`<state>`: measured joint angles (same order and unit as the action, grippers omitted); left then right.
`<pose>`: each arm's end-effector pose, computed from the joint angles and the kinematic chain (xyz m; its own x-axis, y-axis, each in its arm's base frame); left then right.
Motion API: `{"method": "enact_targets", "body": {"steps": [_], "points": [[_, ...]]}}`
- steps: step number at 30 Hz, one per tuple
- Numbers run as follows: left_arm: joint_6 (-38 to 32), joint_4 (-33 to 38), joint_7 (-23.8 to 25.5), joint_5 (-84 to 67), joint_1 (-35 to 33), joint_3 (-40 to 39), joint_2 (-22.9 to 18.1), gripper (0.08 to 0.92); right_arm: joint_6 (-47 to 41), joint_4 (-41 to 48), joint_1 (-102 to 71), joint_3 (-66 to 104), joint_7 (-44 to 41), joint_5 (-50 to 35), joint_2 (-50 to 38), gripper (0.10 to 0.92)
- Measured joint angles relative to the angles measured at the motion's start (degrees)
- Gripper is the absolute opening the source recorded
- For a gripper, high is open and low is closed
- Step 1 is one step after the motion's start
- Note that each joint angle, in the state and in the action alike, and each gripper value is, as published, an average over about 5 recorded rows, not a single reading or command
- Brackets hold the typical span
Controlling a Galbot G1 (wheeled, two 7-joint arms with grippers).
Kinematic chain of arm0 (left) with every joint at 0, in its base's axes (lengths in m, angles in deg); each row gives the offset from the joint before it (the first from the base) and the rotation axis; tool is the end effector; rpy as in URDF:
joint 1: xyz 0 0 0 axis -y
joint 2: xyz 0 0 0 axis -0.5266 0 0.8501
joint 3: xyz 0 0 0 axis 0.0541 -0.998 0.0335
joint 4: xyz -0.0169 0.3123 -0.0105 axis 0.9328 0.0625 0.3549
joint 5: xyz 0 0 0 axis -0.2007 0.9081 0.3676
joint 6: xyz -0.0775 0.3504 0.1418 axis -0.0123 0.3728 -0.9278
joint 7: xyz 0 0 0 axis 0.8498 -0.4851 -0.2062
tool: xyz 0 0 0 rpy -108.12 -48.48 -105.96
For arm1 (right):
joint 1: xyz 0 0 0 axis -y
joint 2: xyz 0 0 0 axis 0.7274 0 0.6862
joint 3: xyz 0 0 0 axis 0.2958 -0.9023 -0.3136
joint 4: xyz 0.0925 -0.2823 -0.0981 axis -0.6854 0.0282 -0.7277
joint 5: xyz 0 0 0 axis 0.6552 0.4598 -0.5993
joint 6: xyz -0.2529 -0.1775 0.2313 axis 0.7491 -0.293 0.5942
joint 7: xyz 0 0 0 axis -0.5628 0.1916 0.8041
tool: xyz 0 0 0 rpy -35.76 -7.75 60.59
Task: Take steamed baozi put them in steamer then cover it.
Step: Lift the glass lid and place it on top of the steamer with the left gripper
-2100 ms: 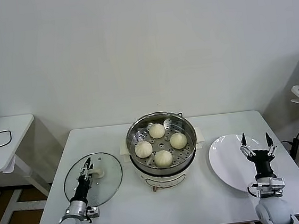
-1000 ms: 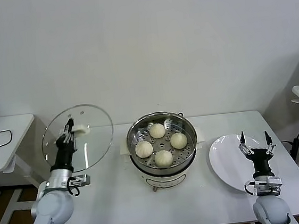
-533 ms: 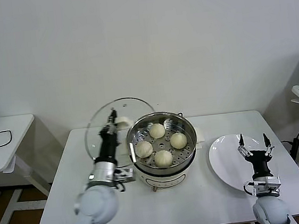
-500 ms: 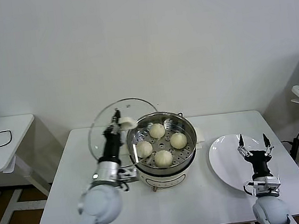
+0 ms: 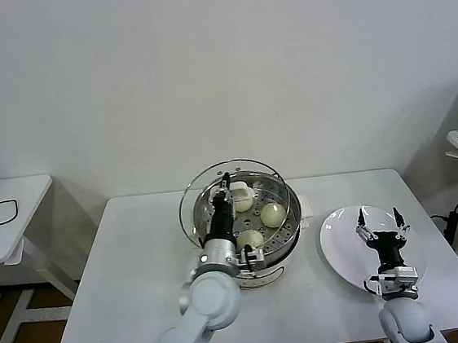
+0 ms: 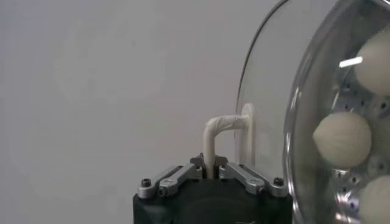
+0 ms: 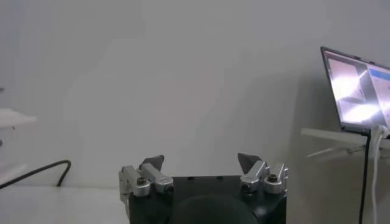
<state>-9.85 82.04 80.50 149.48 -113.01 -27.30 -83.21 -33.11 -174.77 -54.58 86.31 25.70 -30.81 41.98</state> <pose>0.3221 -0.1883 -0.1896 -0.9874 0.1451 -0.0627 -0.0421 0.1407 0.9892 0.3175 -0.1286 -0.3788 -0.9709 0.2276 -0.0750 0.2364 0.9609 -0.1443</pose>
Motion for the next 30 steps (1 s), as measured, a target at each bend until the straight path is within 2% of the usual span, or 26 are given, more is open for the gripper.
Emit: {"method": "enact_targets", "body": {"steps": [13, 30], "points": [[1.3, -6.1, 2.2, 6.4, 1.5, -3.3, -5.1, 0.192, -0.5, 1.5, 1.1, 0.4, -0.1, 0.7, 0.7, 0.823], [0.7, -9.9, 3.3, 9.8, 2.6, -3.0, -6.1, 0.192, -0.2, 2.4, 1.7, 0.4, -0.2, 1.4, 1.5, 0.823]]}}
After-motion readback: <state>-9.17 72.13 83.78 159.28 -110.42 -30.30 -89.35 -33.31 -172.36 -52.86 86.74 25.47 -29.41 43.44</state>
